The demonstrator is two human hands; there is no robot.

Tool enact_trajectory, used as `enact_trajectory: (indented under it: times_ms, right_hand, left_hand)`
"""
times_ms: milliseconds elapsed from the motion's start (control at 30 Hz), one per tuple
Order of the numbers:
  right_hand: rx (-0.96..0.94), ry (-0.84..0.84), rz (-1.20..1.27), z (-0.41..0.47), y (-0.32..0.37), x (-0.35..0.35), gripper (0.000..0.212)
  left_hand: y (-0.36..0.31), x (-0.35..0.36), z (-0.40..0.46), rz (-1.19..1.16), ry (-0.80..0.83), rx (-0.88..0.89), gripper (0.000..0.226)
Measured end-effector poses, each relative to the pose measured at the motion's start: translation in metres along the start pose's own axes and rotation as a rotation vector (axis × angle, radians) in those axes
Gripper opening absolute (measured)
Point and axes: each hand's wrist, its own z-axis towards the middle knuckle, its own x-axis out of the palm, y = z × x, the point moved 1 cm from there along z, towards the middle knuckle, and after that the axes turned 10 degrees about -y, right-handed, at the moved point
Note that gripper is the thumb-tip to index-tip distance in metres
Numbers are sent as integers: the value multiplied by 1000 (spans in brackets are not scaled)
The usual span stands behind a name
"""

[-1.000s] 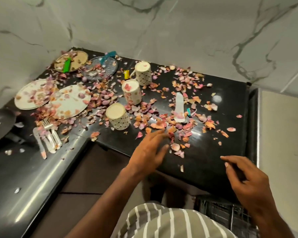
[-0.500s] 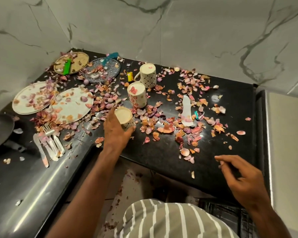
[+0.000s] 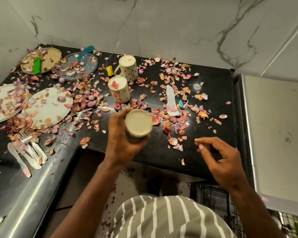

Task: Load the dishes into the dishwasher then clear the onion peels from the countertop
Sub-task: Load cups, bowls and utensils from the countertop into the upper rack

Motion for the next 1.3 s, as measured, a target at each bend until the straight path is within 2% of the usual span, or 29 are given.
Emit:
enact_trajectory:
  times_ms: [100,200,333,400,567,700,900,1067,1300]
  right_hand:
    - [75,10,70,-3,13,-5,31]
    - [132,93,97,-10,26,-15,56]
    - [146,188,-137,-30,24,-36,94]
    - [180,166,-227,-42,20,-48,102]
    - [269,51,-314,-77,8,-73,93]
    - [376,-14,-370,-105,-2,-93,96]
    - [462,-37,-423,-145,-14,-129,88]
    - [609,-37,-502,-179,-29,-172,86]
    - [870,-48,-739,-216,-62,-234,98]
  left_hand:
    - [-28,26,-18,-72,188,139,98]
    - [-60,52,-36,-95,379,230,97]
    - [-93,80,-51,-70,559,384,97]
    - [-104,91,-58,-66,622,449,99]
    - [-125,116,-80,-101,789,436,98]
    - [-139,136,-91,-144,964,441,95]
    - [-163,165,-106,-143,1188,547,79]
    - [-174,188,-120,-67,1256,650,69]
    - [-185,219,-136,59,1350,688,75]
